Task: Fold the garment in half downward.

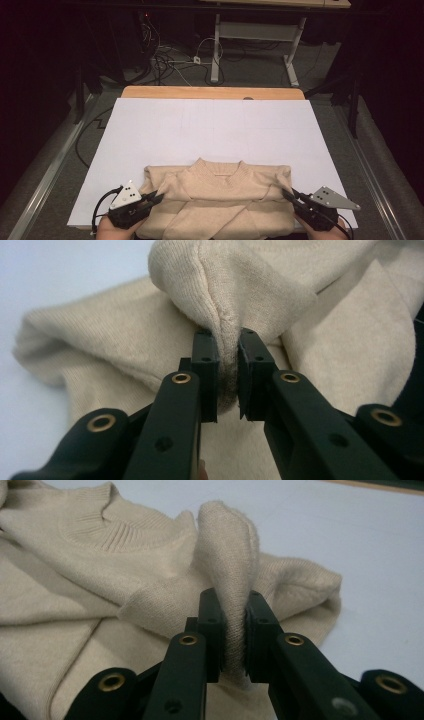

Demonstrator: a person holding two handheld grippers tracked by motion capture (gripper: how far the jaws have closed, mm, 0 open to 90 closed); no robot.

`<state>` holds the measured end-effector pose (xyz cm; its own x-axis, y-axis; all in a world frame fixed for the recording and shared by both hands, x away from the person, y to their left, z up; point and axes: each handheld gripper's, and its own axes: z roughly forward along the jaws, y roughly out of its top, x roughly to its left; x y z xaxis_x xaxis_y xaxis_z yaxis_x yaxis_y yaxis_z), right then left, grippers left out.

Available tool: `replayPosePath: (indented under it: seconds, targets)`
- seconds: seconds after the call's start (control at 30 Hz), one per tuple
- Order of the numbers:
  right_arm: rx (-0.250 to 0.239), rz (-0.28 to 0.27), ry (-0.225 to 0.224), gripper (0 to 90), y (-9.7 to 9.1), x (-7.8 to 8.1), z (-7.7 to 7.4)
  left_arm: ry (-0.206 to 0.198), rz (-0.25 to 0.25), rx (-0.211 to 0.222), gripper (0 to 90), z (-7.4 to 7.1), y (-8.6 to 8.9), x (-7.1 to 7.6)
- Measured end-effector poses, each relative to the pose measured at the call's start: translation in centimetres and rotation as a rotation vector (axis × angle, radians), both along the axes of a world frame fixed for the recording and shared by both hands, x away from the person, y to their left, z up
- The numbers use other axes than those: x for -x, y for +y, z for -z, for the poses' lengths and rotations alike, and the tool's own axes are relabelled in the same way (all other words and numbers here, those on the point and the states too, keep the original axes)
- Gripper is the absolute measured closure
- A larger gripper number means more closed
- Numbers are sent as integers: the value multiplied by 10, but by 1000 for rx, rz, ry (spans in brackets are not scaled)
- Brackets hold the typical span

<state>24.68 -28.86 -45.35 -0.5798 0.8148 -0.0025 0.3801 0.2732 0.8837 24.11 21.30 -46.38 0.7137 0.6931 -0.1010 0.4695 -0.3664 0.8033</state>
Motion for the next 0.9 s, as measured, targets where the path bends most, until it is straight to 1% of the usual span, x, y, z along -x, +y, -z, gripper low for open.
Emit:
replayPosePath:
  seconds: [0.07,0.1,0.2,0.3,0.47,0.57,0.67,0.7,0.77,0.8,0.83,0.9]
  targets:
    - [0,-1,13,819,0,1,6,14,-3,6,784,6,1,0]
    - [8,-1,18,817,0,2,9,20,-3,7,783,9,1,0]
    - [17,-3,38,810,0,2,18,25,-3,-25,779,16,-1,0]
    - [21,-4,46,804,-1,1,23,43,0,-20,778,20,-2,-2]
    - [19,-5,44,797,0,0,25,48,-4,-4,777,22,-1,-5]
    - [17,-5,48,789,0,0,25,45,-3,-5,776,22,-1,-5]
    - [29,-12,46,774,1,0,23,49,-1,-2,774,22,-1,-6]
    - [29,-13,47,762,2,0,23,51,-1,-3,749,21,-1,-6]
    - [24,-17,50,717,2,0,22,52,-3,9,726,19,0,-7]
    - [17,-20,49,698,2,0,21,49,-6,10,694,17,1,-7]
    - [9,-25,53,678,1,0,19,43,-13,15,688,15,2,-7]
    - [-4,-29,42,618,1,1,15,34,-28,25,644,10,5,-6]
